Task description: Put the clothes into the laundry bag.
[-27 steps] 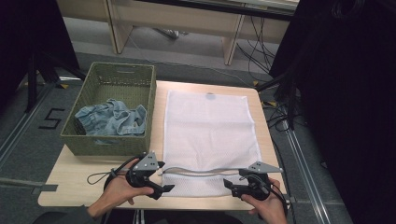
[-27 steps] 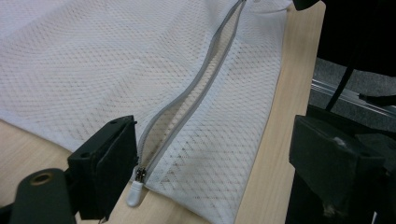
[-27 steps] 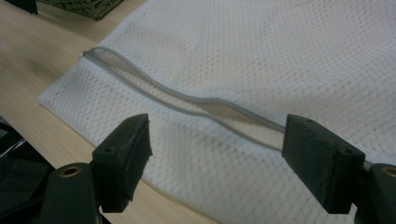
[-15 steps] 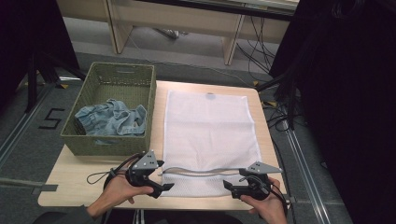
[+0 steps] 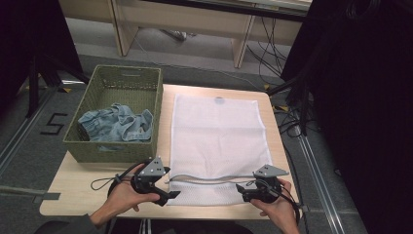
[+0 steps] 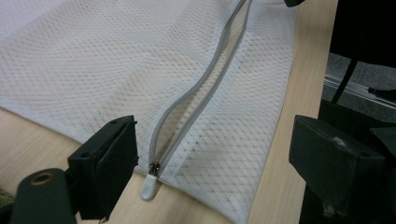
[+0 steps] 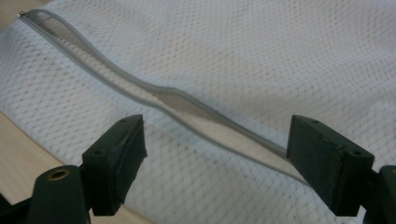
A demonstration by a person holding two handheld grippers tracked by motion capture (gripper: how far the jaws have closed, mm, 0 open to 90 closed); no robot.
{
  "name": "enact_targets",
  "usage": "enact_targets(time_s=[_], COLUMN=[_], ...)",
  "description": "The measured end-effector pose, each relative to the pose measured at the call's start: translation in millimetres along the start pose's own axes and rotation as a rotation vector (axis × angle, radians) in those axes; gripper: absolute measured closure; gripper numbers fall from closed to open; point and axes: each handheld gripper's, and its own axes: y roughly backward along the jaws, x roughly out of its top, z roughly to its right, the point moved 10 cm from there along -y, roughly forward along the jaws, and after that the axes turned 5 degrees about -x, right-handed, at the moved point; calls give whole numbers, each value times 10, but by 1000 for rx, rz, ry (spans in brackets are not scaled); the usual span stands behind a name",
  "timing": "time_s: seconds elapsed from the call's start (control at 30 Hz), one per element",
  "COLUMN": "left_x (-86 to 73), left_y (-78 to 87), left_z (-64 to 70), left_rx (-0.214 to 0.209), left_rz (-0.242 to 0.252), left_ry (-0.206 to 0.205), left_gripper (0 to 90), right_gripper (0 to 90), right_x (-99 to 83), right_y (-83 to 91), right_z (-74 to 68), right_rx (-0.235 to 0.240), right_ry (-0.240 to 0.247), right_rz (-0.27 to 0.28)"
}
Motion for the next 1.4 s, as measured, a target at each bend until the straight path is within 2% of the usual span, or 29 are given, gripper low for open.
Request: enact_targets(time_s=[0.03, 0.07, 0.1, 0.13, 0.17, 0.2, 0.3, 0.4, 0.43, 0.5, 0.53, 0.57, 0.6, 0.63, 0.67, 0.7, 0.77, 0.8, 0.83, 0.87, 0.9, 0.93, 0.97, 1.03, 1.07, 1.17, 1.23, 1.33, 1.4], left_x=[-4, 3, -10, -10, -16, -16, -19, -13, -24, -25, -24, -21, -23, -24, -25, -27, -21, -23, -25, -36, -30, -36, -42, -42, -49, -48, -52, -54, -59], left_y=[1, -2, 1, 1, 2, 2, 8, -1, 7, 8, 5, 6, 4, 6, 8, 5, 5, 3, 3, 9, -5, -4, 2, 2, 6, 1, 2, 3, 8], left_z=[-25, -40, -44, -44, -64, -64, -68, -63, -60, -66, -69, -75, -71, -74, -74, -63, -67, -67, -66, -77, -66, -72, -73, -75, -68, -86, -85, -88, -101], left_rx=[4, 1, 6, 6, 3, 3, 7, 5, -3, 8, 7, 5, 5, 3, 2, 1, -5, -4, -2, 1, -6, -5, -6, -6, -11, 7, 7, 8, 8], left_rz=[3, 11, 6, 6, -1, -1, -1, 10, -3, 1, 4, 3, 3, 1, 1, 4, 1, -1, -2, -12, 0, -6, -16, -14, -22, -15, -15, -17, -26], left_ry=[9, 0, 19, 19, 1, 1, 2, 17, 17, 18, 14, 2, 13, 4, -2, 15, -12, -11, -10, -18, -6, -9, -11, -9, 5, 1, 9, 7, -8], left_gripper=[150, 150, 150, 150, 150, 150, 151, 151, 150, 150, 150, 151, 151, 150, 150, 151, 150, 150, 150, 151, 151, 151, 151, 151, 151, 152, 152, 152, 153], right_gripper=[209, 210, 214, 214, 215, 216, 215, 210, 210, 210, 210, 210, 211, 212, 212, 213, 217, 220, 220, 229, 245, 245, 266, 303, 303, 386, 405, 506, 524], right_x=[5, 14, 9, 9, 13, 21, 44, 97, 120, 135, 161, 161, 164, 166, 164, 128, 100, 116, 116, 96, 101, 101, 125, 145, 145, 182, 187, 210, 212], right_y=[-40, -56, -76, -76, -140, -178, -258, -424, -459, -486, -548, -576, -612, -644, -693, -696, -703, -741, -741, -733, -755, -755, -756, -753, -753, -749, -750, -756, -755], right_z=[8, 31, 37, 37, 82, 93, 113, 73, 62, 45, 28, 12, -3, -20, -50, -75, -69, -69, -69, -59, -25, -25, 35, 73, 73, 105, 103, 85, 75], right_rx=[-2, -8, -15, -15, -36, -41, -37, 0, 8, 13, 15, 21, 25, 39, 40, 56, 67, 52, 52, 59, 33, 33, 8, -1, -1, -26, -25, -17, -9], right_ry=[6, 30, 30, 30, 59, 63, 81, 103, 112, 114, 143, 150, 159, 174, 166, 165, 187, 174, 174, 183, 207, 207, 231, 246, 246, 243, 244, 265, 262], right_rz=[-9, -7, -19, -19, -35, -43, -54, -60, -52, -57, -65, -77, -79, -80, -65, -99, -132, -106, -106, -132, -122, -122, -118, -111, -111, -106, -107, -102, -104])
